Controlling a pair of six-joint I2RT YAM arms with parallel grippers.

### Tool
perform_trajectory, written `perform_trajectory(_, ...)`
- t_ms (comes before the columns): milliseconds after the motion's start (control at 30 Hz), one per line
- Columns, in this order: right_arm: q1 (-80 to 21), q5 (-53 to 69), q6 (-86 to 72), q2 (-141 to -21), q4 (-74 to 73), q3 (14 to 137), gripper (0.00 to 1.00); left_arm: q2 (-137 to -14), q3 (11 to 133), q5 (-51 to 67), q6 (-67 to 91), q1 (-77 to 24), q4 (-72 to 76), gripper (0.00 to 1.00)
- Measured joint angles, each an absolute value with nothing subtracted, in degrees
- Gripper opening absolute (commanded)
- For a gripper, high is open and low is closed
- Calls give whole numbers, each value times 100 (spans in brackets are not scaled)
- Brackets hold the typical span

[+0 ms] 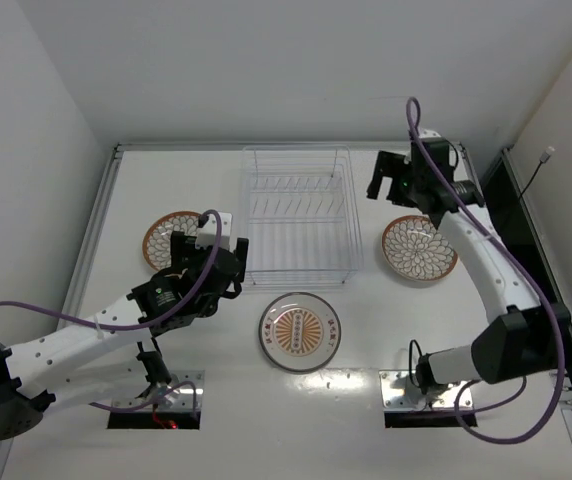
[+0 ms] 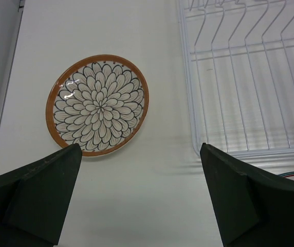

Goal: Load the plates into the dish rack

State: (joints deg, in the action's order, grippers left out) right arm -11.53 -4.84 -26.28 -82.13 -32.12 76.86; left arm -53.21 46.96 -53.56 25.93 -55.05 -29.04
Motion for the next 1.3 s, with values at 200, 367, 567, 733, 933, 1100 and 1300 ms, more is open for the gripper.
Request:
perform_trajectory(200, 62, -593, -2735, -7454, -3441, 6370, 100, -5321, 4696, -5356, 2596, -5505, -2904, 100)
perform_trajectory(367, 1684, 307, -2958, -7393, -3339, 5782, 100, -5321, 4696, -5358, 2596, -5505, -2904, 100)
perform_trajectory(567, 3227, 1531, -3457, -7559, -3035, 4821, 99, -5319, 4696, -5358, 2596, -5502, -2904, 100)
perform_trajectory(733, 3892, 2008, -3629, -8136, -2869, 4582, 97, -5310, 4696, -5358, 2596, -5505, -2904, 100)
perform_trajectory(933, 4198, 2423, -3765, -8711, -2676, 4486, 90, -5269, 4696, -5360, 2596, -5505, -2904, 100)
perform_trajectory(1100, 4224, 2818, -3798, -9450, -2475, 4521, 83, -5201, 4696, -5365, 2596, -5505, -2904, 100)
perform_trajectory(1300, 4187, 3385, -3907, -10333, -2644, 5098, 80, -5183, 4696, -5387, 2596, -5505, -2908, 100)
